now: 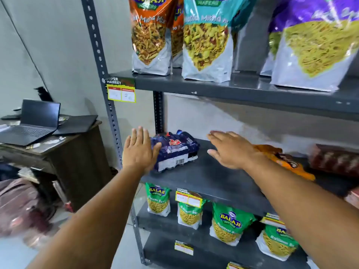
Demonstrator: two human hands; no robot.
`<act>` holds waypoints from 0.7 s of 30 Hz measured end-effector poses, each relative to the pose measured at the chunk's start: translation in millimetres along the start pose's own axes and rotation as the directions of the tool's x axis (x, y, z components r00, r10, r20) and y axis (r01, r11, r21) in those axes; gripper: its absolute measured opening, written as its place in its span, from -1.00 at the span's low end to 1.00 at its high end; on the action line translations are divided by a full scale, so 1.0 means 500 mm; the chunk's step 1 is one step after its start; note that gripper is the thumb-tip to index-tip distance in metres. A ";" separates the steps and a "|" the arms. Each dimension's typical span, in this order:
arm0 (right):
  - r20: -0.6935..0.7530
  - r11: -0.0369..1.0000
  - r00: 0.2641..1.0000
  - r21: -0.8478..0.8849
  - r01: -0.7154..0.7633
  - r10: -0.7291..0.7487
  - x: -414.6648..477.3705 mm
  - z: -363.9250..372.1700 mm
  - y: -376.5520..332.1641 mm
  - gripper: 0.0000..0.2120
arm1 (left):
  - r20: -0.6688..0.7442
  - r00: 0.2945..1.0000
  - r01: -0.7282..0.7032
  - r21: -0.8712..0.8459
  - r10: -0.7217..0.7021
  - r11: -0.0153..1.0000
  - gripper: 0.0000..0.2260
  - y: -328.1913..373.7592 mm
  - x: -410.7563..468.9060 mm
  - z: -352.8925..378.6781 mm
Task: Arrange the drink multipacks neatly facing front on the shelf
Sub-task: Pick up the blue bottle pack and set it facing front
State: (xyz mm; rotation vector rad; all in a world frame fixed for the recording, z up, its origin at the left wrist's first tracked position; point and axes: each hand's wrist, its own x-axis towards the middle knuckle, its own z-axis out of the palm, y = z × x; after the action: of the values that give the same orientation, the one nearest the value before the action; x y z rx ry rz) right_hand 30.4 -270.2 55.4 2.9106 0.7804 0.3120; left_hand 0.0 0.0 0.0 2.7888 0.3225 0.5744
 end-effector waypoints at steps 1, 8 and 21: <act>0.035 0.989 0.998 0.132 -0.062 0.058 0.033 0.011 -0.007 -0.45 | 0.036 0.990 0.137 -0.125 -0.133 0.983 -0.29 -0.009 0.023 0.019; 0.235 0.839 0.935 0.421 -0.345 0.266 0.319 0.118 -0.019 -0.67 | 0.546 0.749 0.663 -0.609 -0.376 0.436 -0.49 -0.039 0.227 0.099; 0.548 0.424 0.742 0.609 -0.671 0.387 0.543 0.280 -0.012 -0.31 | 0.821 0.456 0.821 -0.537 -0.344 -0.194 -0.65 -0.060 0.344 0.232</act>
State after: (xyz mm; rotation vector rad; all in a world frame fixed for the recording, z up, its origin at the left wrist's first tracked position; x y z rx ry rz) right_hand 288.8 -135.5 -36.0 3.8044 -0.2436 -0.6867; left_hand 197.3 48.6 -51.4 1.0453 0.8323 -0.1513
